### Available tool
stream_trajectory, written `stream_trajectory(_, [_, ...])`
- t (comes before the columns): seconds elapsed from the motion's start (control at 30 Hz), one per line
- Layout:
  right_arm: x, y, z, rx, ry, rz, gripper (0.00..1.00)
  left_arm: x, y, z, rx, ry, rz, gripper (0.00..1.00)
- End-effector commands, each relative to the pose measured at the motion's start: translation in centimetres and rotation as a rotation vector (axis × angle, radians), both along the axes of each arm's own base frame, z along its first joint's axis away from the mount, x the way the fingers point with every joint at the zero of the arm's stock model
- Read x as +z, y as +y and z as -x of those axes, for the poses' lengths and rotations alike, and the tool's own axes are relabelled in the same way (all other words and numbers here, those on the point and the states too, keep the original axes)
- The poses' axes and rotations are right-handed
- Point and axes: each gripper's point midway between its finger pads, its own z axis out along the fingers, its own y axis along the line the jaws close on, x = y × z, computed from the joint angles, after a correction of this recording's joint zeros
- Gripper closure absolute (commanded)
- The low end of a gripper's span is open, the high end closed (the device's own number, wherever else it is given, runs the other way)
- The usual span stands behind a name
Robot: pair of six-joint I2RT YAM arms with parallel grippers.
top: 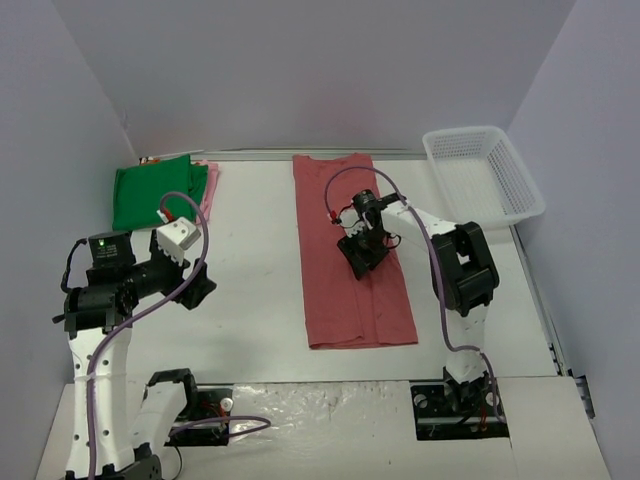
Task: Fold and stack the t-shirts
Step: Rotate the tshirt 90 degrees
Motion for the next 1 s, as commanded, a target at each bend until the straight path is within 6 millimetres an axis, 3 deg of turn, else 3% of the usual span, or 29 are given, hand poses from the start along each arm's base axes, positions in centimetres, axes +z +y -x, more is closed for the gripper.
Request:
stream_trajectory(0.0, [-0.9,0.4,0.1,0.024,0.039,0.013,0.51,0.5,-0.2,-0.2,-0.001,-0.017,0.025,0.24])
stream_trajectory(0.4, [-3.8,2.5,-1.7,0.031,0.067,0.024,0.48,1.0,-0.4,-0.1,-0.006,-0.026,0.029,0.23])
stream_trajectory(0.87, [-3.4,4.9,-9.0,0.013,-0.065,0.031,0.44,1.0,-0.1,-1.0,-0.011,0.012,0.025,0.23])
stream_trajectory(0.97, [-3.7,5.2,-9.3,0.018,-0.057,0.022,0.44,1.0,-0.1,-1.2,-0.011,0.02,0.023,0.23])
